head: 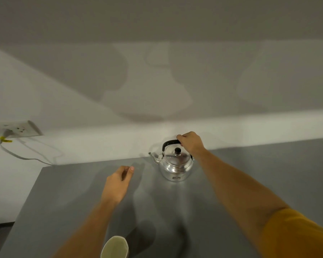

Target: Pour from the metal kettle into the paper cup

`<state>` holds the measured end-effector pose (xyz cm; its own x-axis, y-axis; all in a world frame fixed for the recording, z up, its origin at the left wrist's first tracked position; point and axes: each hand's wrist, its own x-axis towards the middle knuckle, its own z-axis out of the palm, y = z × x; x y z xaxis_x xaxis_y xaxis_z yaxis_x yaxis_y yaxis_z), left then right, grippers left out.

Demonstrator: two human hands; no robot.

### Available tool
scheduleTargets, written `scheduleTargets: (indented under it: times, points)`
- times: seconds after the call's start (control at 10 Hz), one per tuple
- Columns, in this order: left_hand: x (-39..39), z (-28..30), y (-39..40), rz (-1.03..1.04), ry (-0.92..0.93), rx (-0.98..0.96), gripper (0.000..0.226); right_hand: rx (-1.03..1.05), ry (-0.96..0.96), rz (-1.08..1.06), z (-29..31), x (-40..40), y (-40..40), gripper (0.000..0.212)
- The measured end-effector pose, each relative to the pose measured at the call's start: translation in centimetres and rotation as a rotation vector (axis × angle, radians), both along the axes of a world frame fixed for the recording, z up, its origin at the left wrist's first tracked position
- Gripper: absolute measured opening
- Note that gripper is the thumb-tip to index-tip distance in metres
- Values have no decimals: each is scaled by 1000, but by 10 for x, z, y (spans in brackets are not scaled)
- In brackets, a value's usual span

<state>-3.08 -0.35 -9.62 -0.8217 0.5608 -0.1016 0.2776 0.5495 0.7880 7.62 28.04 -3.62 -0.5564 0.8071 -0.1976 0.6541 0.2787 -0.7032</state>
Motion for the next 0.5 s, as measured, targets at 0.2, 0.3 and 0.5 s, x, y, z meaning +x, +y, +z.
scheduleTargets:
  times: [0.2, 0.3, 0.5]
  points:
    - [1, 3, 1, -2, -14, 2, 38, 24, -3, 51, -4, 1, 4, 42]
    - [3, 8, 2, -13, 6, -1, 40, 81, -24, 130, 0, 3, 5, 48]
    - [17, 38, -2, -39, 60, 37, 38, 371, 31, 204, 30, 20, -17, 41]
